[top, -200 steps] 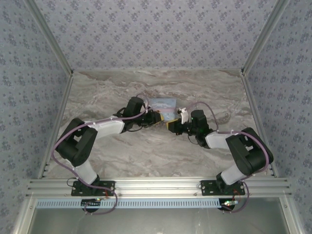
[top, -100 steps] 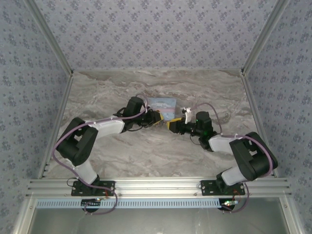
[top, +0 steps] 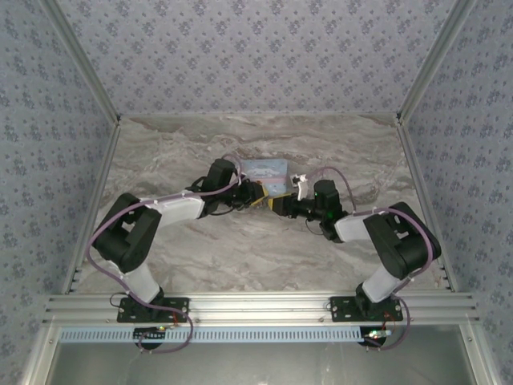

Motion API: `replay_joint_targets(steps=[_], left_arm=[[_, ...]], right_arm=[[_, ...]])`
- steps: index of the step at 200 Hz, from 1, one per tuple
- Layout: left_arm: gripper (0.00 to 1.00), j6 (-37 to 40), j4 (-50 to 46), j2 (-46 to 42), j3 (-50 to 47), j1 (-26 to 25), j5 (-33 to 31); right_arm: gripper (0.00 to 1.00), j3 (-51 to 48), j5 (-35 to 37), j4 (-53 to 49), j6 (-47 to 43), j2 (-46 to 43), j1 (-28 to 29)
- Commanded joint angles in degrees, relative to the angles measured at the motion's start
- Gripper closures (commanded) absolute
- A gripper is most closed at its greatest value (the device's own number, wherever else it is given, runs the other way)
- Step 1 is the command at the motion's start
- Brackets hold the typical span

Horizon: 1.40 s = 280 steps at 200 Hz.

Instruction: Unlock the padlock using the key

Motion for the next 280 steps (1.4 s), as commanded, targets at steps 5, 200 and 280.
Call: replay_joint_targets(steps=[5, 200, 280], left_arm=[[0.85, -0.85, 4.07, 0.22, 1.15, -0.16, 2.27], [0.86, -1.94, 6.99, 0.57, -0.75, -0.24, 2.14], [0.86, -2.39, 7.58, 0.68, -1.0, -0.2, 1.97]], right_arm=[[0.62, 1.61, 0.92, 0.66, 0.65, 1.69, 0.43], [0.95, 1.46, 0.73, 8.85, 13.26, 4.17, 0.43], [0.97, 0.68, 0.42, 17.2, 28.76, 4.68, 0.81]])
